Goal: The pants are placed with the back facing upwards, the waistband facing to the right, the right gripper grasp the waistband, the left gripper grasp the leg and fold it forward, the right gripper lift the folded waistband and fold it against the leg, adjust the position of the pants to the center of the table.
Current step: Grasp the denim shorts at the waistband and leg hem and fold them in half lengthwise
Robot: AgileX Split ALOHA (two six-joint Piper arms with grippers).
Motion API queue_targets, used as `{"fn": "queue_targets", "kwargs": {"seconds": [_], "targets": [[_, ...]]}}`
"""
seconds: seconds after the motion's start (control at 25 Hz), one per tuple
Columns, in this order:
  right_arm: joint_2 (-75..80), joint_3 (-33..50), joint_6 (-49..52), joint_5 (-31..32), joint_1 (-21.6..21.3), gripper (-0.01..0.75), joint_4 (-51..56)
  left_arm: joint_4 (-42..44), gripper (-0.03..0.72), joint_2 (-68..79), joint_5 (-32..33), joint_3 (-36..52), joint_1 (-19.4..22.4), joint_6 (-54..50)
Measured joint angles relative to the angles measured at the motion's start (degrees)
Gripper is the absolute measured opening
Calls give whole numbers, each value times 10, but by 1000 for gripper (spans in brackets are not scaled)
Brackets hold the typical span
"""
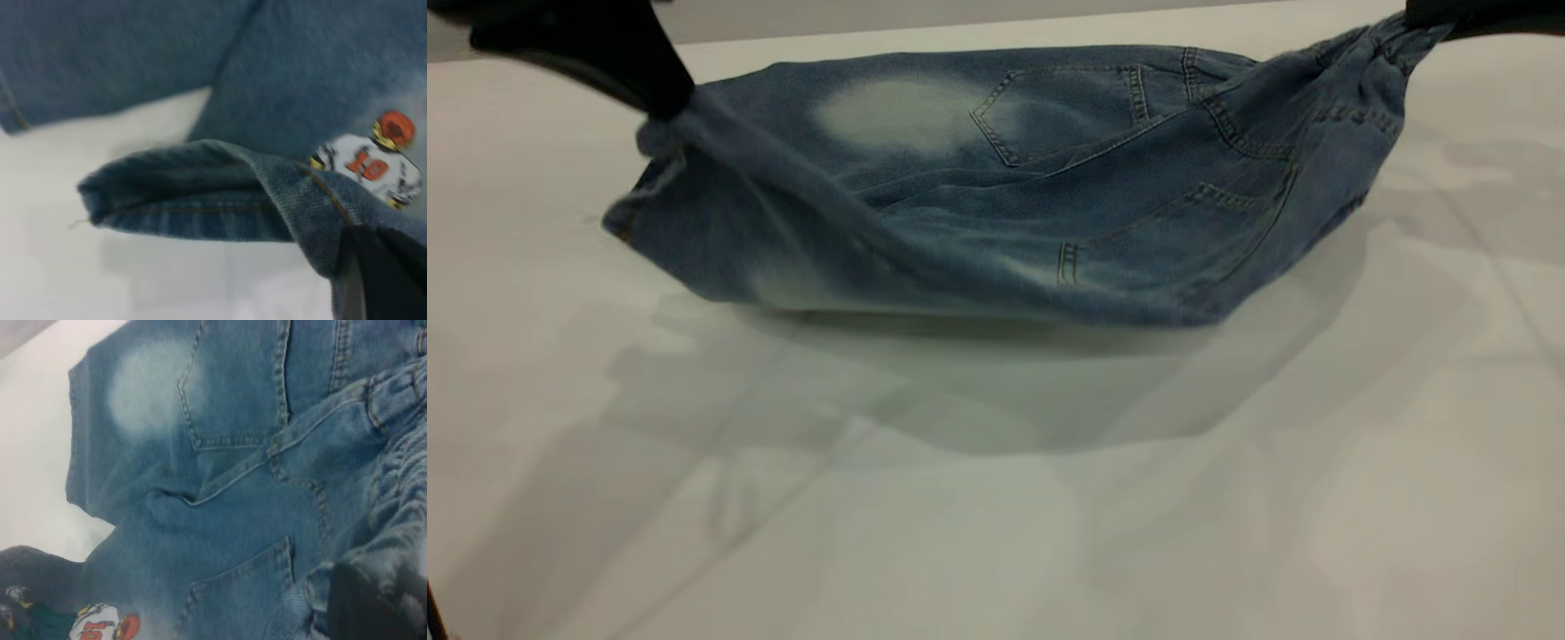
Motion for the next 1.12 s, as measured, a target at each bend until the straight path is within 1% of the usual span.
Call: {"fn": "queue_targets", "kwargs": {"seconds": [0.24,0.44,0.56,0.76,0.96,1.04,1.12], "targets": [[0,-21,5,-8,2,26,1,100,27,0,-35,-19,0,-81],[1,-45,5,-33,28,26,-4,198,27,9,-50,-44,0,-163],[1,-59,6,-42,46,26,-14,238,27,30,-50,-63,0,-192],[1,-82,20,-59,62,26,-28,281,27,78,-47,-112,0,-201],[14,-102,19,-72,74,26,-31,310,27,123,-19,-167,0,-202],[25,-111,19,-71,77,26,-31,326,27,140,-19,-188,1,-203],[39,-120,19,-73,80,26,-30,334,27,153,-18,-203,11,-206]]}}
